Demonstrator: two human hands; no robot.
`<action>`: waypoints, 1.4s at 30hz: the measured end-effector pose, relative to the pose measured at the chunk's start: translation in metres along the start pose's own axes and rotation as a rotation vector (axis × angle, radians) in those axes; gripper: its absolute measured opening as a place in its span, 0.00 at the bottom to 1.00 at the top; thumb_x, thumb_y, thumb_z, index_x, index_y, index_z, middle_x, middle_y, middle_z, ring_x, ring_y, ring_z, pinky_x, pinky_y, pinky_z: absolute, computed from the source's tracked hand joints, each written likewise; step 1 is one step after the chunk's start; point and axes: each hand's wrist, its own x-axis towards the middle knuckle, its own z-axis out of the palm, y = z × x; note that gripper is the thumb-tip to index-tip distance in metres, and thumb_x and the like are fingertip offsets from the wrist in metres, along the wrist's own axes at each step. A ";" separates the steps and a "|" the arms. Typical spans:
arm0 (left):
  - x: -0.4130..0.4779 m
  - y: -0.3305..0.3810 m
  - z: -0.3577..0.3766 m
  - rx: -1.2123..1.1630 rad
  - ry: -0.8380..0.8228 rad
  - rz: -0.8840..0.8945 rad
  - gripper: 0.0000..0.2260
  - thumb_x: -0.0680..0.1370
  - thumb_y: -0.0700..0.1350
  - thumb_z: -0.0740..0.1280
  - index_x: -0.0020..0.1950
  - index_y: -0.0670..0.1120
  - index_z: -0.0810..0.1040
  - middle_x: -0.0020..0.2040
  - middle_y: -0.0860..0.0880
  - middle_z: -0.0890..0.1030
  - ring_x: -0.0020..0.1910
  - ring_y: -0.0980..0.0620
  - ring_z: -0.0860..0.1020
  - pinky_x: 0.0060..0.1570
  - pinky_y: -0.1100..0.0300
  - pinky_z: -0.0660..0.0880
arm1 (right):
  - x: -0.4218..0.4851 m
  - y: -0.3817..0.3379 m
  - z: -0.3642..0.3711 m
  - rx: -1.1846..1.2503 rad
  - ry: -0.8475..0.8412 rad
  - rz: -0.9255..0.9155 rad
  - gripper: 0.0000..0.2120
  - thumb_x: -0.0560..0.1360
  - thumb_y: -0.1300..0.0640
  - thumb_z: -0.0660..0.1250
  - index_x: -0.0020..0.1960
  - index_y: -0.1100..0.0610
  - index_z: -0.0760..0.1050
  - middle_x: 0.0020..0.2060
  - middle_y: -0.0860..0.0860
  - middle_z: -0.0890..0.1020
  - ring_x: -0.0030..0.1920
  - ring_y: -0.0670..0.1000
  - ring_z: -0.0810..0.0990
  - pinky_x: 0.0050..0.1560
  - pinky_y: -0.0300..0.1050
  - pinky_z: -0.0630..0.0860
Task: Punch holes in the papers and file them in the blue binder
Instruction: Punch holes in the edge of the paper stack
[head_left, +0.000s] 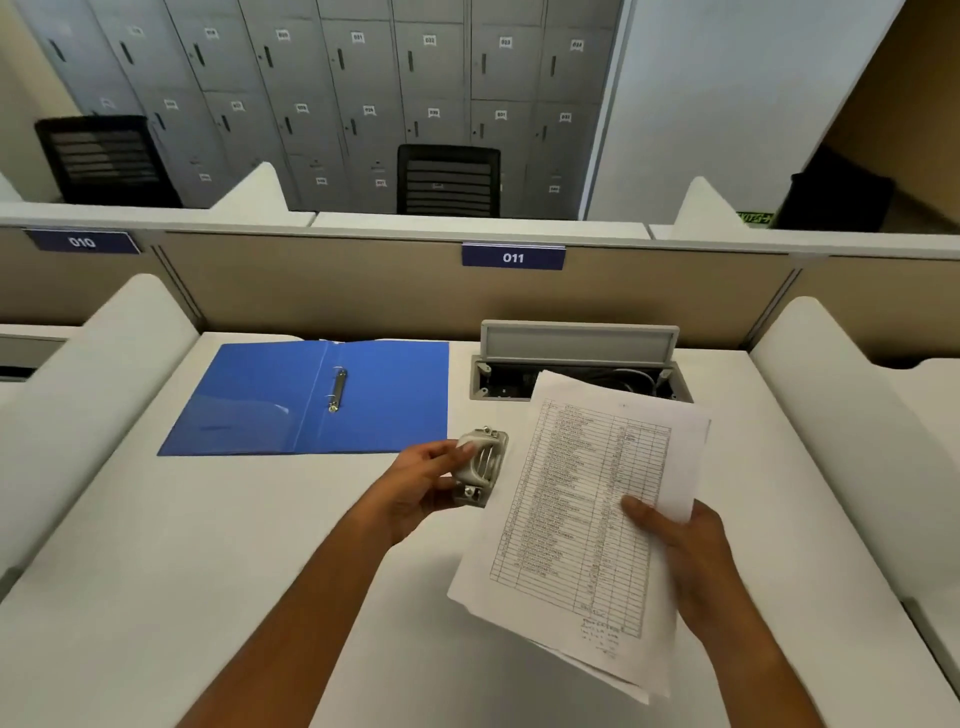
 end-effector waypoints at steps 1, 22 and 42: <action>-0.004 0.000 -0.006 0.000 -0.004 0.006 0.21 0.76 0.51 0.75 0.64 0.40 0.83 0.56 0.38 0.87 0.48 0.42 0.86 0.50 0.51 0.86 | -0.003 -0.001 0.006 0.003 -0.015 0.000 0.17 0.76 0.65 0.77 0.64 0.61 0.83 0.56 0.58 0.90 0.55 0.62 0.90 0.60 0.61 0.84; -0.041 0.005 -0.063 0.112 0.076 0.055 0.21 0.69 0.51 0.78 0.60 0.45 0.84 0.53 0.43 0.88 0.50 0.42 0.88 0.49 0.50 0.86 | -0.023 0.011 0.076 -0.068 -0.021 -0.030 0.16 0.74 0.65 0.79 0.62 0.59 0.84 0.53 0.55 0.91 0.50 0.60 0.91 0.51 0.57 0.87; -0.038 0.003 -0.071 0.191 0.159 0.132 0.25 0.67 0.51 0.81 0.63 0.47 0.83 0.55 0.46 0.88 0.53 0.45 0.87 0.48 0.49 0.86 | -0.018 0.004 0.086 -0.179 0.006 -0.099 0.14 0.75 0.61 0.80 0.59 0.57 0.85 0.50 0.53 0.91 0.48 0.58 0.91 0.51 0.59 0.87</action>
